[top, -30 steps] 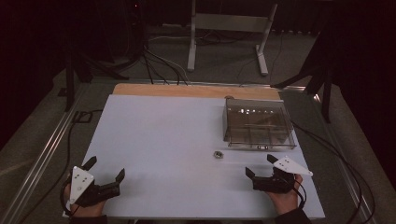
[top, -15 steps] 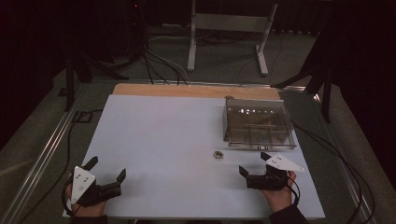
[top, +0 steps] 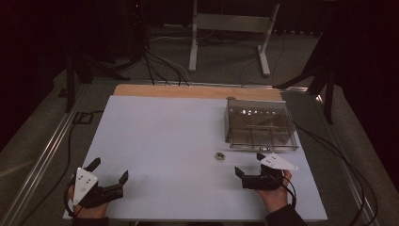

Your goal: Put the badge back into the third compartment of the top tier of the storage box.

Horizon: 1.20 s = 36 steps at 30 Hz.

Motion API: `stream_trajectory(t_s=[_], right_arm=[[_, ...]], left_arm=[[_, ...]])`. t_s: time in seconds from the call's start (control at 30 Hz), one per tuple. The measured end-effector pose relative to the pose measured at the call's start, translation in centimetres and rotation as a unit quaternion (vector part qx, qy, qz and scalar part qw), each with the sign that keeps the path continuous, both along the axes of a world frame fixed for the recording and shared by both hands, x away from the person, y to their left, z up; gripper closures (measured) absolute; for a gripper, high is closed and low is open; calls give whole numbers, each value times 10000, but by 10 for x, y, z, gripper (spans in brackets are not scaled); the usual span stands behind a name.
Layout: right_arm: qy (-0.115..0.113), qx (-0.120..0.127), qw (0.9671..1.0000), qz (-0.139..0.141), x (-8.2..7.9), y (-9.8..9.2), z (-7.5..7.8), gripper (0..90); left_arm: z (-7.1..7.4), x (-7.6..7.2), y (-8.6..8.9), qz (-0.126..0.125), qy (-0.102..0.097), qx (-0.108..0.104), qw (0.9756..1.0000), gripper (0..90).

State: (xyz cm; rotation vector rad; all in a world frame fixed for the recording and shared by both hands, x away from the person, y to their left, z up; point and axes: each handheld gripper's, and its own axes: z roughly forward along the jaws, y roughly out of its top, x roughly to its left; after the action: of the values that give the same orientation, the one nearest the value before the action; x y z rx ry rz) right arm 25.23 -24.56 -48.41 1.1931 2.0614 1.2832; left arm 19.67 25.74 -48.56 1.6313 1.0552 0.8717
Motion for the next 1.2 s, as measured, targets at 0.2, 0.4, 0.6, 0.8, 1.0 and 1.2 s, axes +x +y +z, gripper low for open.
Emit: stream_trajectory(t_s=[0.2, 0.4, 0.6, 0.8, 1.0, 1.2], right_arm=[[99, -56, 9999, 23, 3, 8, -2, 0], [85, -43, 9999, 87, 4, 14, -2, 0], [106, -70, 9998, 120, 7, 19, -4, 0], [108, -124, 9997, 159, 9, 26, -7, 0], [160, -166, 9996, 190, 14, 31, -10, 0], [185, -160, 9995, 209, 18, 37, -13, 0]], left_arm=[[0, 0, 0, -8, -19, 2, 10000, 4], [-1, 1, -1, -9, -17, 44, 10000, 4], [-1, 1, -2, -15, -42, 20, 10000, 4], [-1, 1, -3, -52, -28, 48, 10000, 4], [-2, 2, -3, -64, -28, 35, 10000, 4], [-2, 2, -3, -58, -32, 45, 10000, 4]])
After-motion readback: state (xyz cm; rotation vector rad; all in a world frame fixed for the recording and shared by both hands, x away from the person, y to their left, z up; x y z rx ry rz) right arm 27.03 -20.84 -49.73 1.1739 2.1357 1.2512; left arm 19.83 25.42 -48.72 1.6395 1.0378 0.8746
